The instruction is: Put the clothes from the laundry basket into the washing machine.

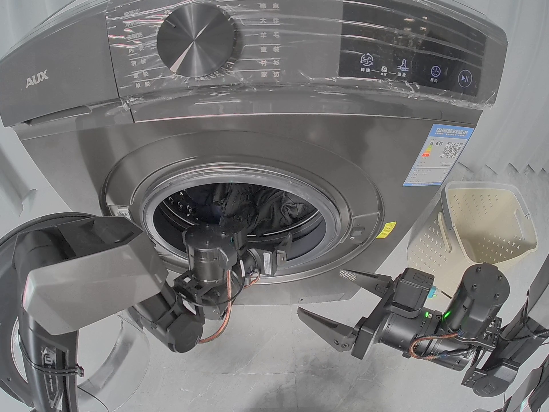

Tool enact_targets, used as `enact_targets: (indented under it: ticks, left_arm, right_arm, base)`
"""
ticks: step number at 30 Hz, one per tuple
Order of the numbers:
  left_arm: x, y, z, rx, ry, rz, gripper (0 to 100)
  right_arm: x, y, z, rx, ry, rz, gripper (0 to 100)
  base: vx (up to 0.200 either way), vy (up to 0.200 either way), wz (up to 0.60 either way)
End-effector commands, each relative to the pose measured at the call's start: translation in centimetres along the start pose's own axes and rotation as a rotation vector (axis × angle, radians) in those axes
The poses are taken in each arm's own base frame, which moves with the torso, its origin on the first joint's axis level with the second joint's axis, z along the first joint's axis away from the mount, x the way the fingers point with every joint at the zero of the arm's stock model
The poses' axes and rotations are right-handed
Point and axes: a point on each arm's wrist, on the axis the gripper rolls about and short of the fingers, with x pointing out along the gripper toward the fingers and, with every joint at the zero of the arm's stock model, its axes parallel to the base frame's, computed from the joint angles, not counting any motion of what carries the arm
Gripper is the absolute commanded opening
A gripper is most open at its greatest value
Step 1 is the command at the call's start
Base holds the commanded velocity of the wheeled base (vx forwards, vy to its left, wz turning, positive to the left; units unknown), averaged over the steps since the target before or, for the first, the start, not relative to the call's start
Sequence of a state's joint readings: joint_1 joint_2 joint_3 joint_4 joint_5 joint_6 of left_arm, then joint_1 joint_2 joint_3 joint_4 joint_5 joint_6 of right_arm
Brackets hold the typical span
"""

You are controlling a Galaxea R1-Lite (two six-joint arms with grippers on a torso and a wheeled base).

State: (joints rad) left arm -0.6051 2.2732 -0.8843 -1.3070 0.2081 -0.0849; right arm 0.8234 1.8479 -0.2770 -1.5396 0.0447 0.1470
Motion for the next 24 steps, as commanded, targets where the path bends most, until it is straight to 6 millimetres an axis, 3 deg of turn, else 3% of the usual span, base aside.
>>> enact_targets:
  ticks: [1,5,6,9,10,14,15,17,24]
  left_arm:
    - [-4.9,-1.8,1.7,-0.008,-0.023,-0.076,100]
    - [-7.6,-2.0,1.9,-0.027,-0.034,-0.105,100]
    - [-9.4,-2.4,2.1,-0.038,-0.047,-0.134,100]
    - [-11.5,-2.5,2.4,-0.041,-0.044,-0.162,100]
    - [-13.1,-2.5,2.8,-0.048,-0.042,-0.179,100]
    - [-16.1,-1.7,4.3,-0.069,-0.066,-0.179,100]
    - [-16.1,-1.7,4.3,-0.069,-0.066,-0.179,100]
    - [-18.2,-0.5,5.0,-0.072,-0.081,-0.165,100]
    - [-22.0,1.1,5.1,-0.069,-0.081,-0.139,100]
  right_arm:
    - [-0.5,0.1,0.2,0.002,-0.003,0.002,100]
    - [-1.0,0.1,0.4,0.001,-0.008,0.001,100]
    - [-1.4,0.1,0.3,0.002,-0.001,0.0,100]
    - [-1.8,0.0,0.5,0.002,-0.006,-0.007,100]
    - [-2.1,-0.1,0.9,0.001,-0.021,-0.015,100]
    - [-3.5,-0.2,1.4,0.001,-0.036,-0.029,100]
    - [-3.5,-0.2,1.4,0.001,-0.036,-0.029,100]
    - [-5.1,-1.0,1.1,0.003,-0.019,-0.079,100]
    - [-8.1,-1.9,2.2,0.004,-0.079,-0.194,100]
  base:
    - [0.0,0.0,0.0]
    - [0.0,0.0,0.0]
    - [0.0,0.0,0.0]
    - [0.0,0.0,0.0]
    - [0.0,0.0,0.0]
    - [0.0,0.0,0.0]
    - [0.0,0.0,0.0]
    - [0.0,0.0,0.0]
    - [0.0,0.0,0.0]
